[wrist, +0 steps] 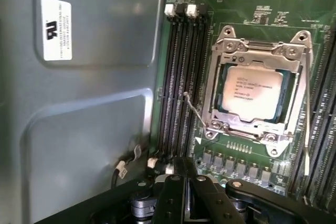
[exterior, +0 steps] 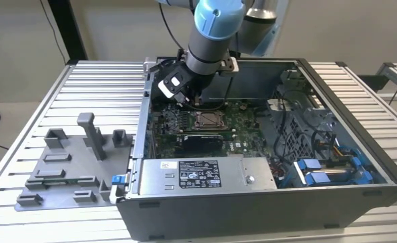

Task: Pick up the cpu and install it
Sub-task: 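Close the cpu cover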

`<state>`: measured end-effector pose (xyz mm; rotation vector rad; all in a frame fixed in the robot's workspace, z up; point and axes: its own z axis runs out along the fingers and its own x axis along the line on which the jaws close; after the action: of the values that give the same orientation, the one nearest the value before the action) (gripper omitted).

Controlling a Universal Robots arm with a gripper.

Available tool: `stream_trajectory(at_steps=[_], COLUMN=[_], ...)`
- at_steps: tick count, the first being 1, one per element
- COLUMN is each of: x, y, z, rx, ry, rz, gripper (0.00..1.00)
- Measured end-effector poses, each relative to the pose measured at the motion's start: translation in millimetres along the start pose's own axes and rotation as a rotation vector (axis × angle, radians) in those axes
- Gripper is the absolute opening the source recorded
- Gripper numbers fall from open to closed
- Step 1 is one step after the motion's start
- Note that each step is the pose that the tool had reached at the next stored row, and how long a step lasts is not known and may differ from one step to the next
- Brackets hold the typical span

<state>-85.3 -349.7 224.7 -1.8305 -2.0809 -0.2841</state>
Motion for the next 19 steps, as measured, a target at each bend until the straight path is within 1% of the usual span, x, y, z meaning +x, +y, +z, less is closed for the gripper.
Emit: stream_trajectory(at_steps=[1, 3, 5, 6, 7, 8, 9, 10, 11, 13, 16, 19], x=[-0.1, 0.0, 0.0, 0.0, -0.1, -0.1, -0.1, -0.7, -1.9, -3.1, -3.1, -3.8], y=[-0.1, 0.0, 0.0, 0.2, 0.5, 0.8, 0.8, 0.7, 0.6, 0.3, 0.4, 0.6], z=[0.0, 0.1, 0.0, 0.0, 0.0, -0.1, -0.1, -0.3, -0.8, -1.2, -1.2, 0.7], rx=[-0.0073, -0.0336, -0.0554, -0.0643, -0.0713, -0.0771, -0.0824, -0.0843, -0.0849, -0.0851, -0.0851, -0.085], ry=[-0.0022, -0.0055, -0.0083, -0.0073, -0.0035, 0.0036, 0.0154, 0.0237, 0.0282, 0.0293, 0.0291, 0.028], rz=[0.001, -0.005, -0.008, -0.01, -0.011, -0.012, -0.012, -0.012, -0.012, -0.012, -0.012, -0.012], gripper=[0.0, 0.0, 0.0, 0.0, 0.0, 0.0, 0.0, 0.0, 0.0, 0.0, 0.0, 0.0])
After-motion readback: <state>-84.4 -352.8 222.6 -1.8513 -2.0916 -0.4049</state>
